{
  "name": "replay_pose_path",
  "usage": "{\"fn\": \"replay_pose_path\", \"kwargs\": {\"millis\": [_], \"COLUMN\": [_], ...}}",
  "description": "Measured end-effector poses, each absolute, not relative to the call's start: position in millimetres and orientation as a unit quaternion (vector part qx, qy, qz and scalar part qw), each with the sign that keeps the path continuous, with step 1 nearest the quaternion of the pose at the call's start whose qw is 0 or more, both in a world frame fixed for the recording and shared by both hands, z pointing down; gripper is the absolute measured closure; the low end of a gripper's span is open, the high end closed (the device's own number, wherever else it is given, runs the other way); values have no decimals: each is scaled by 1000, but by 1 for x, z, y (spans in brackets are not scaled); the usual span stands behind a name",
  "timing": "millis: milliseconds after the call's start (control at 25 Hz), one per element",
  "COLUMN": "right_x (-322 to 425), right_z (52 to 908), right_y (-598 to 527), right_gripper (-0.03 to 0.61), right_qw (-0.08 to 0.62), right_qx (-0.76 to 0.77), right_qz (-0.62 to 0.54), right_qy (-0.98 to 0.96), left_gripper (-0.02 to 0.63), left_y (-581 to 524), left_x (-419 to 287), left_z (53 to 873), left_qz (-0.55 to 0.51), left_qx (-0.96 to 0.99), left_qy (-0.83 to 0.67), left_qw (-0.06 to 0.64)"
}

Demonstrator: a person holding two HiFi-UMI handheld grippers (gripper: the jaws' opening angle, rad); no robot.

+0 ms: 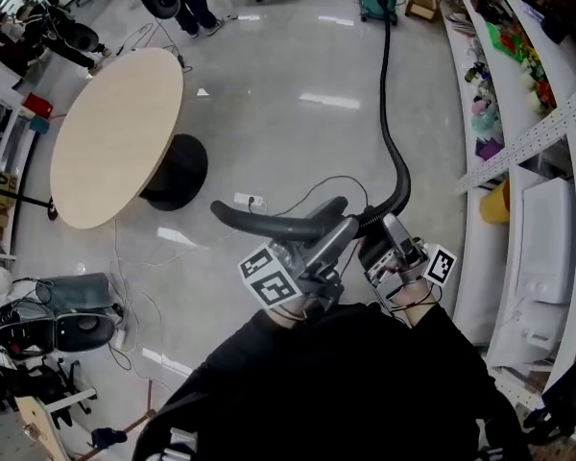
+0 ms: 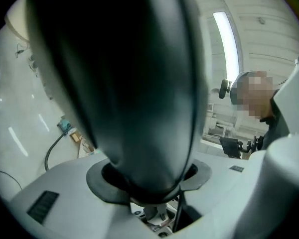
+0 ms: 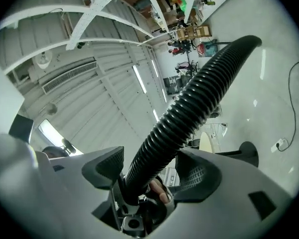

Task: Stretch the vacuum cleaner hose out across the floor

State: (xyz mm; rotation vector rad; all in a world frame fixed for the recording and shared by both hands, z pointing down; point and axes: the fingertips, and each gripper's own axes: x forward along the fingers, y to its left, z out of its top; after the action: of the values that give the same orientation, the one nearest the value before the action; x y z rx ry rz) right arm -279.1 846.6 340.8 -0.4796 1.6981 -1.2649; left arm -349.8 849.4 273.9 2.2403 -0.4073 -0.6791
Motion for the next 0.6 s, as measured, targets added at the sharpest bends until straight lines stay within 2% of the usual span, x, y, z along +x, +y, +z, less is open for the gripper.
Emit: {"fn": "replay_pose_path", "kwargs": {"millis": [320,440,520,600], "right_x": [-221,-180,-143,-118], "right_z": [352,373,385,385], "right_y": [884,904,915,920], "right_gripper": [249,271,284,318], "right_qw": [519,527,546,550], "right_qx": [-186,-223,-249,-255], "right_qz": [-543,-530,-515,-499], "right_qy": [634,626,613,619], "left_gripper": [365,343,314,290], "left_y": [914,945,977,1013], "left_x": [-271,-239,-224,-225], "left_z": [283,318,358,390], "left_qz": [-220,-188,-130,-62], "left_qx": [870,847,832,831], "left_qy": [-184,-185,-180,-173], "left_qw": [402,462,509,525]}}
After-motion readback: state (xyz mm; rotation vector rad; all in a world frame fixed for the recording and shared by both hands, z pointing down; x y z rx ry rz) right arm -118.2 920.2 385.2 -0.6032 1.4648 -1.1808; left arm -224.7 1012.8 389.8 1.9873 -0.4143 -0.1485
